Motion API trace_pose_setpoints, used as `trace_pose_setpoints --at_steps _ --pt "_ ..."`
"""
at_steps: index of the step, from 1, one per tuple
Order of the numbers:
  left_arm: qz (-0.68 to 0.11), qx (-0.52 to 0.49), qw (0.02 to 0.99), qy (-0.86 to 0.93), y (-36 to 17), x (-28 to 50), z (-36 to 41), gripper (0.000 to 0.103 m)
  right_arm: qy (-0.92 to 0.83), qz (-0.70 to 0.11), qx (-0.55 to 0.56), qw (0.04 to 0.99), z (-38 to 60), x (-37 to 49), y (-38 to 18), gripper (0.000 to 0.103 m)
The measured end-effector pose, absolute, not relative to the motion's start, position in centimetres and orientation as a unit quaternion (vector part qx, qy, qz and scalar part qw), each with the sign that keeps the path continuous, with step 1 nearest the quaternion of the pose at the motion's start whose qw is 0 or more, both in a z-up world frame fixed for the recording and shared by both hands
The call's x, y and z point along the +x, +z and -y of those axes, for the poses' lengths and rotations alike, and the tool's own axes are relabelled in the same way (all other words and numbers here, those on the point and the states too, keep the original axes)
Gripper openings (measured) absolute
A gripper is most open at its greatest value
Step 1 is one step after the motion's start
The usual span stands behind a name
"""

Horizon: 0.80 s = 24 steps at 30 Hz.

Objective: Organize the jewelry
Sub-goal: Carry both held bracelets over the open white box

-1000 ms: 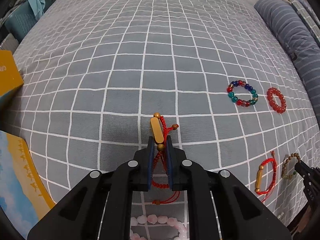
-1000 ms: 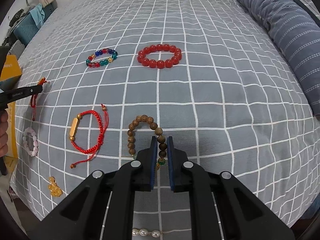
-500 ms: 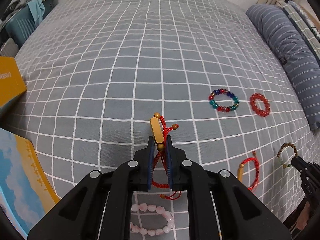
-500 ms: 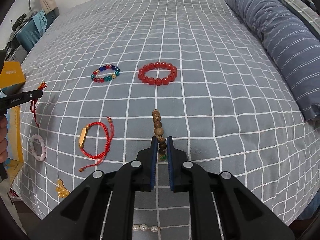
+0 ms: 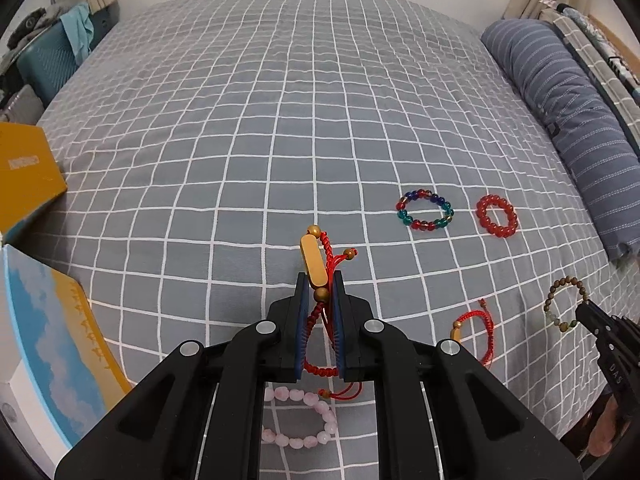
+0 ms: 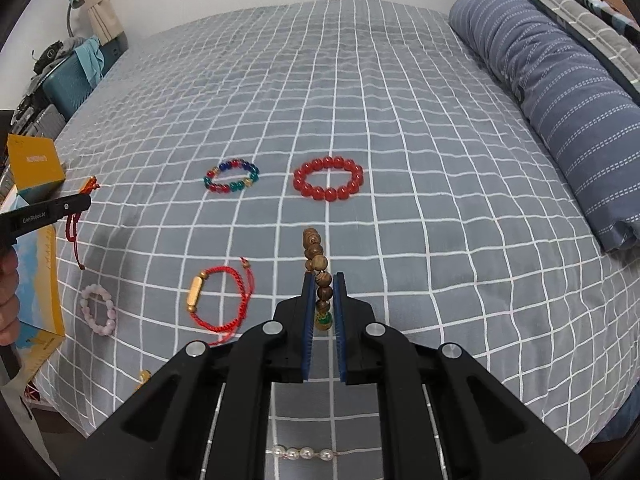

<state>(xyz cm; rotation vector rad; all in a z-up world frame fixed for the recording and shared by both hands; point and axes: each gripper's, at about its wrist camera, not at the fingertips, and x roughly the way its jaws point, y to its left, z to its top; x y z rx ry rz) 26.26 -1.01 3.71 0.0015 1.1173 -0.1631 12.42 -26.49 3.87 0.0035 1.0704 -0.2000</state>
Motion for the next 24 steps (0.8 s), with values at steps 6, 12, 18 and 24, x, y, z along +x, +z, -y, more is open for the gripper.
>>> trace_pose_setpoints --at_steps 6,12,18,24 --pt "-0.526 -0.007 0.847 -0.075 5.0 25.2 0.6 0.01 -0.087 -0.496 -0.002 0.864 24.9 12.6 5.1 0.008" --pt "-0.517 -0.011 0.853 -0.073 6.5 23.9 -0.1 0.01 -0.076 -0.483 -0.009 0.872 23.1 13.2 6.8 0.008" --pt "-0.503 -0.013 0.862 -0.064 8.7 22.3 -1.8 0.01 -0.062 -0.471 -0.017 0.88 20.7 14.2 8.4 0.008" --pt "-0.481 -0.017 0.875 -0.049 11.6 20.6 -4.1 0.01 -0.043 -0.457 -0.021 0.888 18.0 15.2 10.2 0.008"
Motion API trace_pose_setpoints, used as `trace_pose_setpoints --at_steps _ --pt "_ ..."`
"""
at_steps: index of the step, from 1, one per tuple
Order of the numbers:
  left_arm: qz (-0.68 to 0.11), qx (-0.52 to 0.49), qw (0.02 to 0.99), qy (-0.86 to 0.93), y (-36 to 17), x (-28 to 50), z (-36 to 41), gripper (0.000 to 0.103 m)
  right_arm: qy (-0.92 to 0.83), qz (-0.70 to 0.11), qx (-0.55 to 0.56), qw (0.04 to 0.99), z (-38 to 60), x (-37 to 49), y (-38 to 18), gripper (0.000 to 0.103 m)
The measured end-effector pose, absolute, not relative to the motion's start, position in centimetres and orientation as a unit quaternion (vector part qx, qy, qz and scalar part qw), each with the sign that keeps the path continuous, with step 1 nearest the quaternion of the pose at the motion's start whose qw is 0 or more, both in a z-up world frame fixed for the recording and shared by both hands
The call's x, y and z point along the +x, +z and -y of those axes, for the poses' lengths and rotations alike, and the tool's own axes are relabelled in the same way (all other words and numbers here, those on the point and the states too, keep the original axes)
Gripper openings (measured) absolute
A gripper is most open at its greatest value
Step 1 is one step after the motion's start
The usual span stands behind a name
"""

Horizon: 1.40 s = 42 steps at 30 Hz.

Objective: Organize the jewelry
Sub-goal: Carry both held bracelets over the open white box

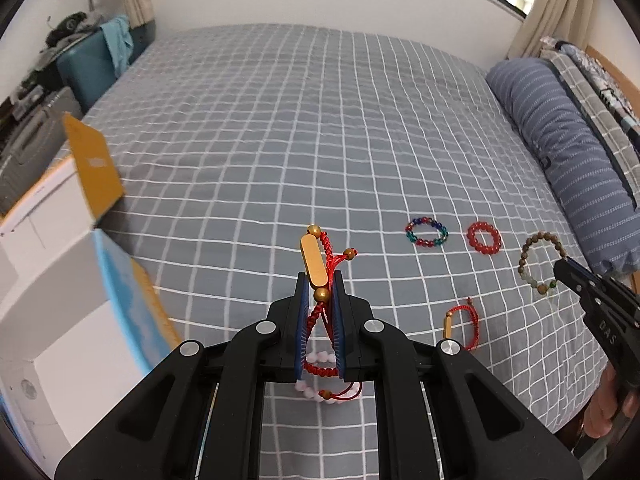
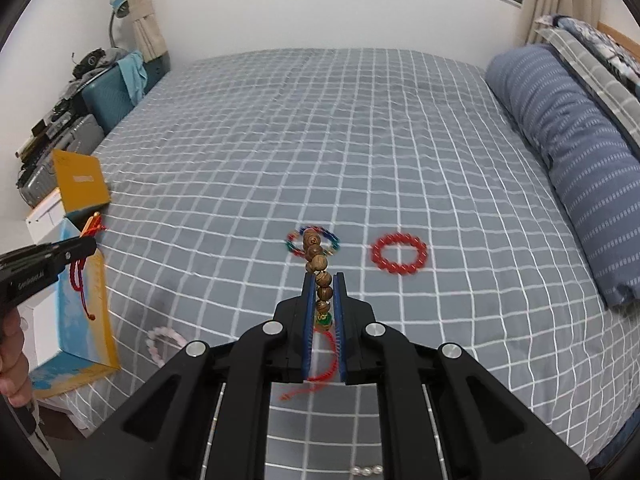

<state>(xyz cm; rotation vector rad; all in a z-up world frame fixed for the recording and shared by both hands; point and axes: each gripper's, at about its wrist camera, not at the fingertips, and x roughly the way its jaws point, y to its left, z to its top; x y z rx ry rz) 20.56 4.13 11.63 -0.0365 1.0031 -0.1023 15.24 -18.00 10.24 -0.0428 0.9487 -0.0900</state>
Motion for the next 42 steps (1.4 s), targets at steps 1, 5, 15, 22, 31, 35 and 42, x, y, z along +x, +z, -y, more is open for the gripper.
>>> trace_pose_setpoints --at_steps 1,5,15,22,31,35,42 --pt "-0.478 -0.022 0.877 -0.044 12.0 20.3 -4.7 0.01 -0.038 -0.454 -0.021 0.89 17.4 15.5 10.6 0.008" --pt "-0.469 -0.029 0.882 -0.027 13.1 19.4 -6.4 0.01 -0.018 -0.445 -0.024 0.895 15.2 16.2 11.5 0.008" --pt "-0.458 -0.055 0.887 0.018 14.8 16.9 -12.5 0.01 0.033 -0.44 -0.044 0.896 8.5 17.6 12.1 0.008" --pt "-0.447 -0.061 0.89 0.064 15.4 15.2 -16.2 0.01 0.077 -0.439 -0.06 0.893 3.1 18.2 11.7 0.008" --pt "-0.448 -0.081 0.883 0.116 14.4 12.8 -21.2 0.01 0.132 -0.439 -0.082 0.885 -4.2 18.5 10.8 0.008" --pt "-0.448 -0.092 0.878 0.138 13.7 11.3 -23.5 0.01 0.158 -0.44 -0.093 0.879 -7.4 18.3 10.0 0.008" --pt "-0.449 -0.111 0.868 0.182 12.4 8.5 -27.6 0.01 0.2 -0.445 -0.11 0.866 -13.0 17.3 8.4 0.008"
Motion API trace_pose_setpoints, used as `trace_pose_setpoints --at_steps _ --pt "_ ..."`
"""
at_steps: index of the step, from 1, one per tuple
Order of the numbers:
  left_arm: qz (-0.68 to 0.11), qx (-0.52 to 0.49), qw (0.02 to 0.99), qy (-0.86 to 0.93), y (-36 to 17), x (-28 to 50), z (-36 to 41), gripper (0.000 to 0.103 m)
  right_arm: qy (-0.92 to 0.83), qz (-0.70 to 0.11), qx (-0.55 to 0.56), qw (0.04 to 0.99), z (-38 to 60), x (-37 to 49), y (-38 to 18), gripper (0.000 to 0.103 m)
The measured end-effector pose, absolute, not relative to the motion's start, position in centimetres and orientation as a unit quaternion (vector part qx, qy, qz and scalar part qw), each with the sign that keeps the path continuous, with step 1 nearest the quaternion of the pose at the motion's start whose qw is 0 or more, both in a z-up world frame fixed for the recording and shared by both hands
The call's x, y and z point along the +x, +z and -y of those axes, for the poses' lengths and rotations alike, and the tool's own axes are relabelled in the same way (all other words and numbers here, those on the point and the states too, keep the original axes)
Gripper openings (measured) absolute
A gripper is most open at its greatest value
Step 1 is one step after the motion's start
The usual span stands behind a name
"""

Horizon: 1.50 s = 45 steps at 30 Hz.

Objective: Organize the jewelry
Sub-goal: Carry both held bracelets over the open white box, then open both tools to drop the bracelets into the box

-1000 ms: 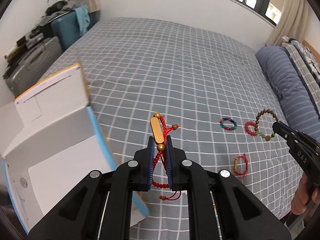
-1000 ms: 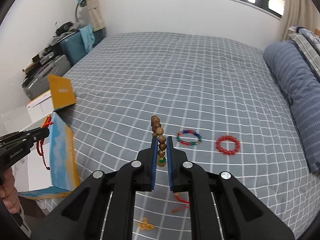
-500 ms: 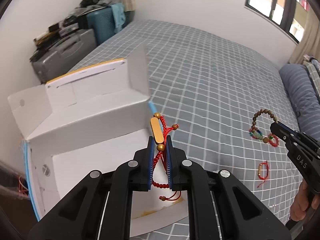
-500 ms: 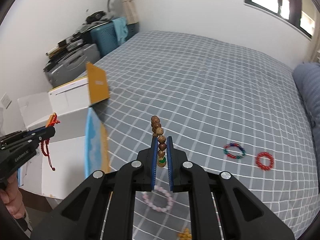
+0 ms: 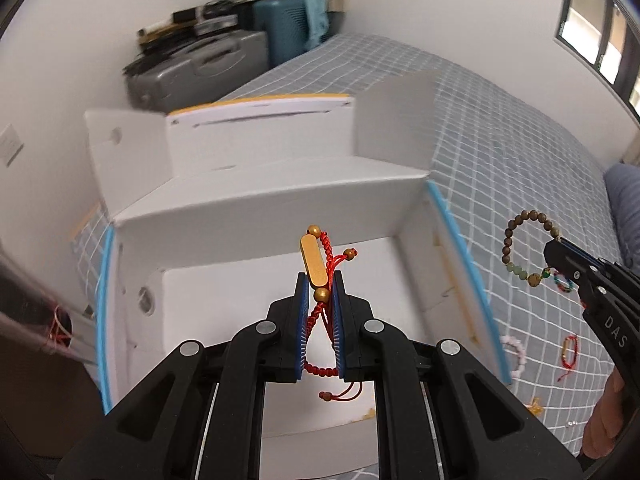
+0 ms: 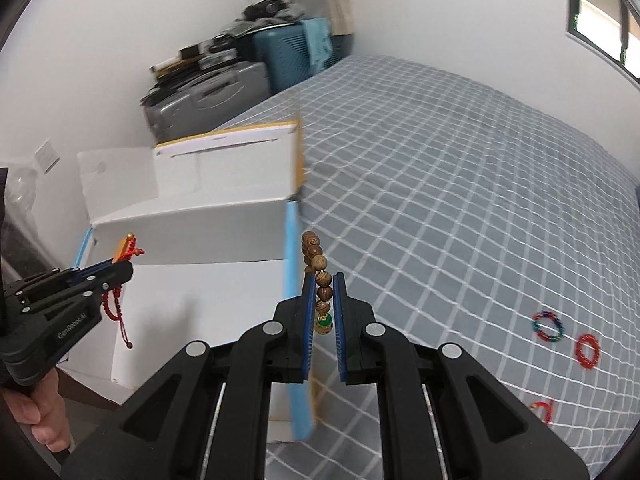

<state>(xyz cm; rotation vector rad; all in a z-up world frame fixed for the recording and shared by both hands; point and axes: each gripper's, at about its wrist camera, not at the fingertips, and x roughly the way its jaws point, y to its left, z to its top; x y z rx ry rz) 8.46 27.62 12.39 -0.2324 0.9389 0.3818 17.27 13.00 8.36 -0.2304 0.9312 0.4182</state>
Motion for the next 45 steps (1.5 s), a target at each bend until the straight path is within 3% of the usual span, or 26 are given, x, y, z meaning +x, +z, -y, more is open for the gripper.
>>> trace_pose_setpoints --at_steps 14,30,38,39,41,43,45 --pt "-0.47 -0.152 0.839 0.228 7.9 4.2 -32.8 0.011 0.256 -0.471 -0.144 0.832 -21.5 14.5 3.2 0.008" --pt "-0.506 -0.172 0.815 0.224 3.8 3.0 -34.2 0.011 0.243 -0.51 -0.162 0.809 -23.2 14.3 -1.5 0.008" --pt "-0.509 -0.169 0.814 0.223 3.6 3.4 -34.2 0.015 0.239 -0.514 -0.158 0.808 -23.1 14.3 -1.5 0.011" --pt "-0.509 -0.168 0.814 0.223 3.7 3.4 -34.3 0.02 0.238 -0.515 -0.158 0.809 -23.1 14.4 -1.4 0.011" --pt "-0.503 -0.17 0.817 0.226 4.0 3.0 -34.4 0.034 0.239 -0.51 -0.155 0.812 -23.0 14.3 -0.9 0.036" --pt "-0.494 -0.164 0.822 0.232 4.7 2.8 -34.3 0.042 0.239 -0.494 -0.152 0.822 -22.8 14.0 0.1 0.047" --pt "-0.489 -0.165 0.824 0.232 5.2 2.7 -34.3 0.049 0.245 -0.483 -0.149 0.827 -22.7 13.7 1.1 0.052"
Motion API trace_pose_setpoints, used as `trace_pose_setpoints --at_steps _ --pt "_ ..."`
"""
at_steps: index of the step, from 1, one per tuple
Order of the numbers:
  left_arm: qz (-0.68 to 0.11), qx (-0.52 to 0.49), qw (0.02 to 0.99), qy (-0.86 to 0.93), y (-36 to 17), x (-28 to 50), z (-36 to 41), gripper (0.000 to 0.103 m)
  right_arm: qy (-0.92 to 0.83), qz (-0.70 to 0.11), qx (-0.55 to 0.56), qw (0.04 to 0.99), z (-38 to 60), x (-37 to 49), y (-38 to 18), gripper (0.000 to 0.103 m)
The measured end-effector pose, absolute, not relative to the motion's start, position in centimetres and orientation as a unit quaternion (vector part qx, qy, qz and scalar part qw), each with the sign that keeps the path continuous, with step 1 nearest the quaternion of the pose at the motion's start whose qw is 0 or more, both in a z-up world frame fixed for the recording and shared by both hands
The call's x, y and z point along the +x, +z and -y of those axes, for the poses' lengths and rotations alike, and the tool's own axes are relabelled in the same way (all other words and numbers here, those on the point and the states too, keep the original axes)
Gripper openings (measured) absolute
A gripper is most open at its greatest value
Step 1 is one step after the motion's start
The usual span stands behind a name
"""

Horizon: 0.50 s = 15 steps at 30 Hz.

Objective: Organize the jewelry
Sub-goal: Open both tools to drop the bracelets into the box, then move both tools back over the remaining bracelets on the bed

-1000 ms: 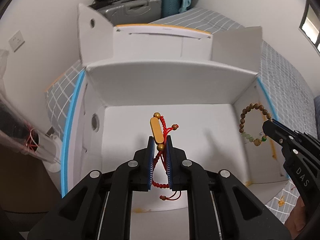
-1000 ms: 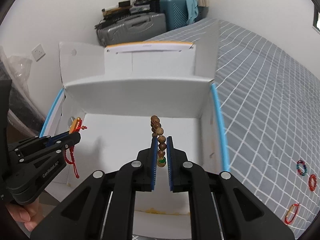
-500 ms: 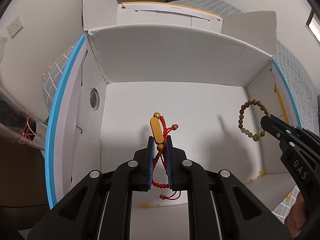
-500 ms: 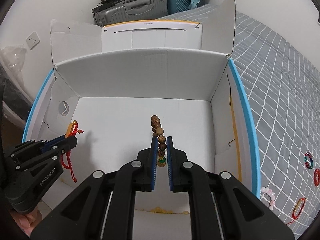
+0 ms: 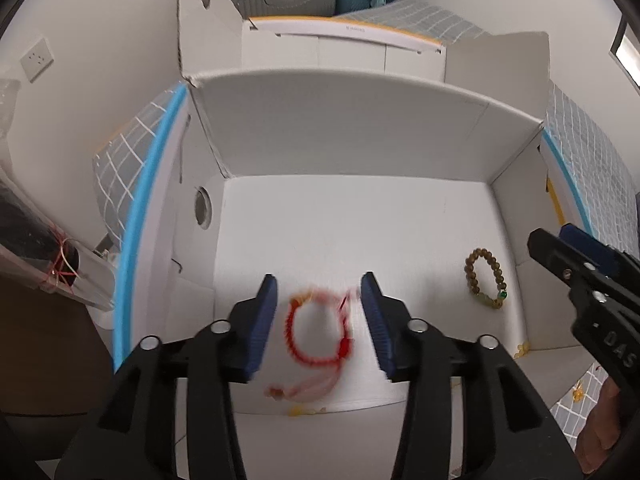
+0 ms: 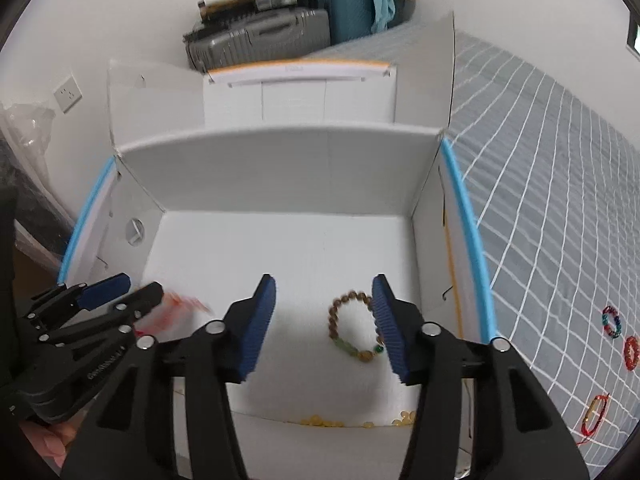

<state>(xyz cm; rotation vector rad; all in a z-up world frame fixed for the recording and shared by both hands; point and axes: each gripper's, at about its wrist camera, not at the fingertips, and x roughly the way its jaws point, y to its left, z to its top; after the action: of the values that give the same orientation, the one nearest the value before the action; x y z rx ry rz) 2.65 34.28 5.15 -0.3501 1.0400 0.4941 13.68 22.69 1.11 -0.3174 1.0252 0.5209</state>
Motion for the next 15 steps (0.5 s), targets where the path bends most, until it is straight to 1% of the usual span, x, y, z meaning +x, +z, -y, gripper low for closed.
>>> trace_pose_setpoints --at_steps 1,2,3,7,8,9,11,15 --pt "-0.486 -0.166 0.826 0.231 5.4 2.5 -34.3 0.051 0.248 -0.478 -0.15 0.829 -22.7 13.6 1.5 0.058" --pt "-0.482 -0.165 0.829 0.232 5.8 2.4 -34.2 0.056 0.249 -0.471 -0.152 0.833 -22.7 13.4 2.1 0.063" --pt "-0.479 -0.163 0.83 0.233 6.0 2.3 -34.1 0.06 0.249 -0.462 -0.154 0.837 -22.7 13.2 2.5 0.065" --pt "-0.468 -0.156 0.838 0.233 7.0 2.2 -33.6 0.067 0.243 -0.438 -0.161 0.851 -22.4 13.1 4.0 0.08" --pt "-0.465 -0.154 0.84 0.234 7.2 2.4 -33.7 0.072 0.237 -0.431 -0.161 0.855 -22.1 13.1 4.3 0.084" --pt "-0.461 -0.151 0.842 0.235 7.5 2.5 -33.5 0.077 0.231 -0.426 -0.162 0.86 -21.8 13.1 4.6 0.085" --pt "-0.453 -0.145 0.847 0.237 8.1 2.5 -33.1 0.078 0.221 -0.417 -0.164 0.866 -21.3 13.4 5.0 0.091" --pt "-0.438 -0.133 0.858 0.234 9.2 2.7 -32.3 0.087 0.206 -0.411 -0.163 0.873 -19.9 14.0 5.6 0.092"
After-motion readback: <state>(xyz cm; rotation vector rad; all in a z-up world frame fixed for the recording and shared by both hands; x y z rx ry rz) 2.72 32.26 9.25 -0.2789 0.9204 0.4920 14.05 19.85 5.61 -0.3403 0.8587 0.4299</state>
